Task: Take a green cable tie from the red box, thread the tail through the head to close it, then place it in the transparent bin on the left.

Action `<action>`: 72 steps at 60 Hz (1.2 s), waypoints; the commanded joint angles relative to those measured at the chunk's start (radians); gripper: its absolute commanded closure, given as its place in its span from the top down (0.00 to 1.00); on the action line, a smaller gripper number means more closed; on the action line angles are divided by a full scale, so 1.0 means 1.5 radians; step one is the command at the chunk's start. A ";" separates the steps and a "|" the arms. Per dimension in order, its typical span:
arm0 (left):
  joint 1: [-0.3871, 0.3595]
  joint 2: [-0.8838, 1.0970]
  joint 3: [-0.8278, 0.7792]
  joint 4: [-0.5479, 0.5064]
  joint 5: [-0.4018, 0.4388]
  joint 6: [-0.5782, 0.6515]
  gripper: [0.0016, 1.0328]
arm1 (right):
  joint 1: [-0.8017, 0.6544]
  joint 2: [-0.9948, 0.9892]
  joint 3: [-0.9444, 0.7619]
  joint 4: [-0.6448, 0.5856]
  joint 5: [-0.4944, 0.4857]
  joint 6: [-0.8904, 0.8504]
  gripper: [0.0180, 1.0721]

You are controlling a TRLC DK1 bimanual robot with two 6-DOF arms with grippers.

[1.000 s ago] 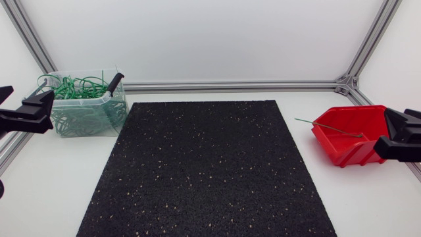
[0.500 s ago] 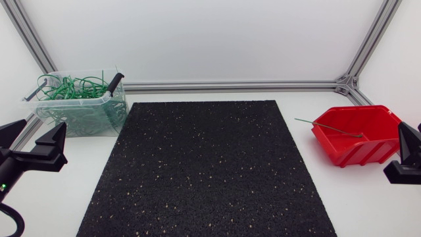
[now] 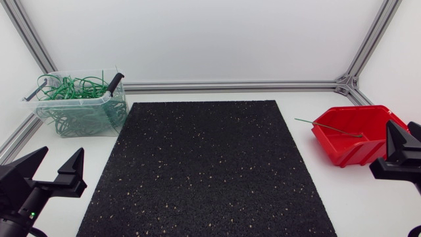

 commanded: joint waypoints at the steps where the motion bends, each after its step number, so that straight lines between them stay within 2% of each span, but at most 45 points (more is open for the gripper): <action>1: -0.013 -0.031 -0.038 0.004 -0.010 -0.025 0.97 | -0.005 -0.010 -0.009 0.013 -0.004 -0.014 0.50; 5: -0.015 -0.037 -0.043 0.004 -0.011 -0.027 0.97 | -0.008 -0.010 -0.013 0.013 -0.007 -0.021 0.50; 61: -0.015 -0.037 -0.043 0.004 -0.011 -0.027 0.97 | -0.232 -0.004 -0.201 0.161 -0.319 0.030 0.50; 66: -0.015 -0.037 -0.043 0.004 -0.011 -0.027 0.97 | -0.253 -0.004 -0.218 0.174 -0.347 0.035 0.55; 72: -0.015 -0.037 -0.043 0.004 -0.011 -0.027 0.97 | -0.264 -0.004 -0.227 0.181 -0.362 0.038 0.56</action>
